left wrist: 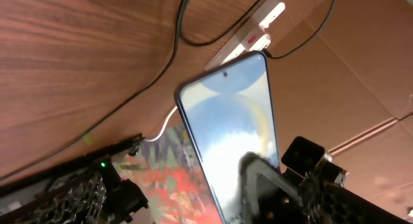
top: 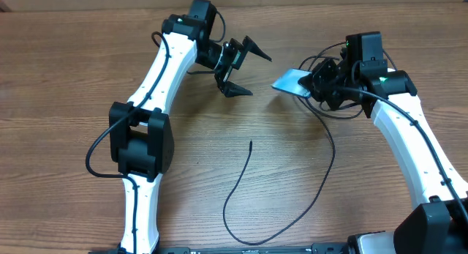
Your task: Plug charger to phone and switch on socket
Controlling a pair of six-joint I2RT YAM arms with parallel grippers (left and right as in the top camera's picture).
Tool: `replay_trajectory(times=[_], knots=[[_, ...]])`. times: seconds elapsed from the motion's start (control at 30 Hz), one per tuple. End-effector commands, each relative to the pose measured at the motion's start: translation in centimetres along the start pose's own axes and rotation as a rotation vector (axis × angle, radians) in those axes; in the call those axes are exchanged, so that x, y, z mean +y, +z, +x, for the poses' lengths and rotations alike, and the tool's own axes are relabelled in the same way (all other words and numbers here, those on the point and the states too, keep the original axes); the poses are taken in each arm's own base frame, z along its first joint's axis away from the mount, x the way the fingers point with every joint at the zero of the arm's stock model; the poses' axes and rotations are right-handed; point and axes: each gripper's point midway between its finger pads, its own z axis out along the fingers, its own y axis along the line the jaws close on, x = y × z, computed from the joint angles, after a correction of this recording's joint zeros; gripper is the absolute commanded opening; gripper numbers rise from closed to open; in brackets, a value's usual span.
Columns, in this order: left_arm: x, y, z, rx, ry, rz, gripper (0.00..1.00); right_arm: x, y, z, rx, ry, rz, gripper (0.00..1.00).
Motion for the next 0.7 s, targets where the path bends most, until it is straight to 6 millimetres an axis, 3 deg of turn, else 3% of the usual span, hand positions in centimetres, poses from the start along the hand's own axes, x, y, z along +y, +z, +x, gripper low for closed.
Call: replay_trajectory(times=[0.0, 0.13, 0.33, 0.67], knots=[[-0.8, -1.5, -0.5, -0.016, 0.073, 0.034, 1.0, 2.7, -0.7, 1.0, 0.079, 0.239, -0.106, 0.04], [-0.7, -2.8, -1.4, -0.036, 0.045, 0.053, 1.0, 3.5, -0.8, 1.1, 0.108, 0.438, -0.127, 0.04], [-1.4, -3.8, -2.6, -0.071, -0.004, 0.088, 1.0, 4.5, -0.9, 0.7, 0.112, 0.585, -0.163, 0.04], [-4.6, -2.7, -4.0, -0.153, -0.051, 0.155, 1.0, 7.2, -0.9, 0.4, 0.109, 0.677, -0.25, 0.04]])
